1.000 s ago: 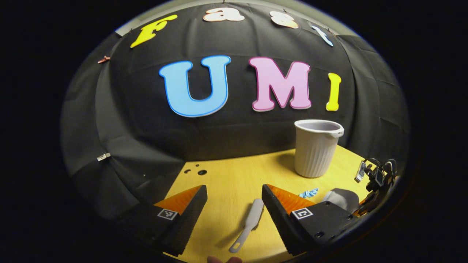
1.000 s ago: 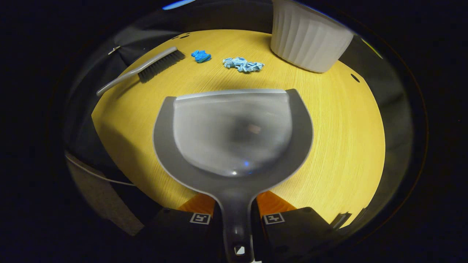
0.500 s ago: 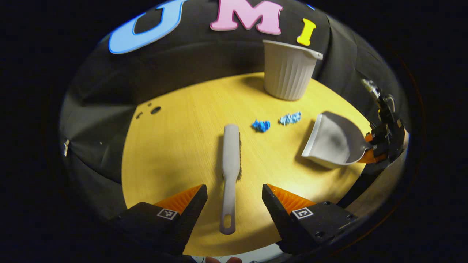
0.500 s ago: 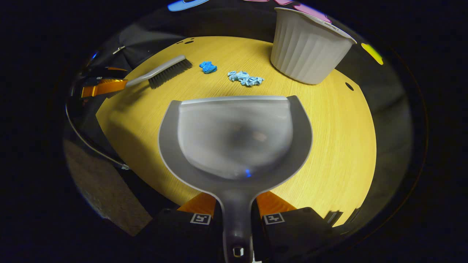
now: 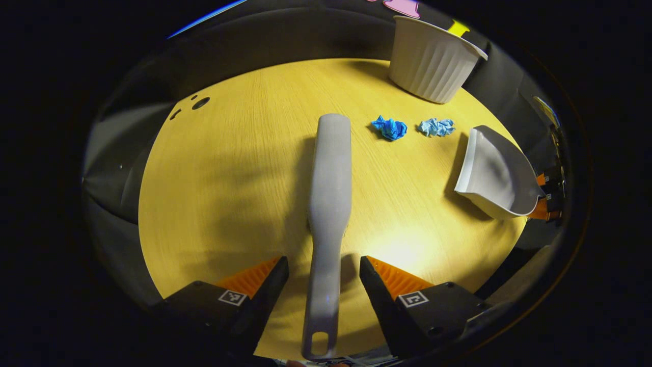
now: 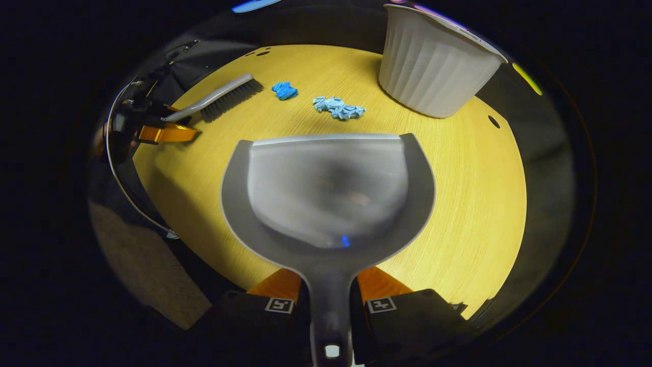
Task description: Pick up the small broom and dustpan from the desktop, sweep the trash into the dustpan with the broom, and then empty the trash into the garbage bin.
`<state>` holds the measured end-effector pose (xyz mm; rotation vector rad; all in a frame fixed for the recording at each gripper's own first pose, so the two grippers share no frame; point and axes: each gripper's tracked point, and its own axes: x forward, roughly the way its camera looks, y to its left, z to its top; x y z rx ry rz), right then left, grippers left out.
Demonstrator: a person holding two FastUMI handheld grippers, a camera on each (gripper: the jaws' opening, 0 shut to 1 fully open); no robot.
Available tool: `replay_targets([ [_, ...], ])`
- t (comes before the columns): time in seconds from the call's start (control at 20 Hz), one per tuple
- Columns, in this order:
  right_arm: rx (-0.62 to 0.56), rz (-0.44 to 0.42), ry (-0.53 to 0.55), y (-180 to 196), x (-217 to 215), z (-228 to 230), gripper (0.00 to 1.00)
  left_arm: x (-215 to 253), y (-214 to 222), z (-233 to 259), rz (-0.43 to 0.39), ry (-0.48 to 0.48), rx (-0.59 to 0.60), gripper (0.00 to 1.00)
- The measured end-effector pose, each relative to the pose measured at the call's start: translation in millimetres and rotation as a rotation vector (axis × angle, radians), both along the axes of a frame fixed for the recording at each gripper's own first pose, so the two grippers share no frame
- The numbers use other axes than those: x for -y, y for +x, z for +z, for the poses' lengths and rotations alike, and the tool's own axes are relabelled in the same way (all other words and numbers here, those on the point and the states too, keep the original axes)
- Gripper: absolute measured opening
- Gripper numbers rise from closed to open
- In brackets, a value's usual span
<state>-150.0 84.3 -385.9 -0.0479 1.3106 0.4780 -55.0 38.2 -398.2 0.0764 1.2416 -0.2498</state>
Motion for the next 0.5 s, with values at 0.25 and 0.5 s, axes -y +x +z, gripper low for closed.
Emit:
replay_targets([
  [0.25,-0.01,0.048,-0.004,8,5,-4,0.37,2,4,-5,-0.022,0.032,-0.02,0.84],
  [0.5,-0.02,0.075,0.001,8,8,-5,0.37,-2,14,-7,-0.036,0.098,-0.022,0.33],
])
